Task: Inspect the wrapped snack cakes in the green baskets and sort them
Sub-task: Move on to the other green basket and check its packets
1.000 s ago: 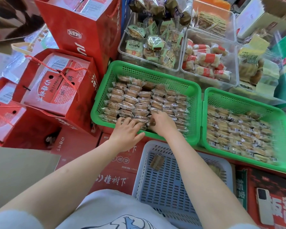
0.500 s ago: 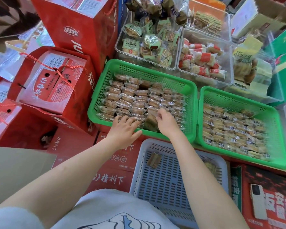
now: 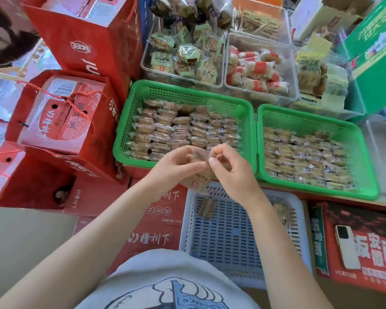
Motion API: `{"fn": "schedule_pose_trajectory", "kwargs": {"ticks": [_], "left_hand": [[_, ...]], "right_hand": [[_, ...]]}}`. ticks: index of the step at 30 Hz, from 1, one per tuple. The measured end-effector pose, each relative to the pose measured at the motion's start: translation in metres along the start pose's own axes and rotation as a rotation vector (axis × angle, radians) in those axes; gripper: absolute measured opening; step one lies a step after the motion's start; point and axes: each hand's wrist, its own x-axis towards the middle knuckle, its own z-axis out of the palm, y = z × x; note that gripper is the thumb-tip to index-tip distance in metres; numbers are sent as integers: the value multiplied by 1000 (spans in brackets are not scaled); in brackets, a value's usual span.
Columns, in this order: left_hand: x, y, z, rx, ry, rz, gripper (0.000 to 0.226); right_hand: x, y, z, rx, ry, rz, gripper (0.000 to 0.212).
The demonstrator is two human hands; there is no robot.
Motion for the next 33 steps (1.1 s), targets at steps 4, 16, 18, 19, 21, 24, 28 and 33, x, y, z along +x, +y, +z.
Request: {"fn": "schedule_pose_trajectory", "kwargs": {"ticks": [4,16,18,19,21,24,28,33], "left_hand": [[-16,-4,11,-141,95,-45,18],[-41,-11,9,-377,155,-39,7],[-42,-15,6,-369,147,23,7],[-44,-17,5,-360,136,50,7],[-49,-20,4,-337,115,80,4],[-57,-22,-1,-290,130,88,17],[-70,-21,-4,-251,159,105,12],[-87,-16,-3,-208,151,192,12]], "right_hand": [[-16,-5,9,163,85,38,4],[-51,-12,5,324,136,91,2],[-54,-12,6,330,171,79,3],[-55,-12,7,334,190,72,4],[-58,-13,10,354,217,66,3],[-64,-17,16,412,249,72,2],[-73,-25,19,500,262,75,3],[-88,-37,22,617,256,66,5]]}}
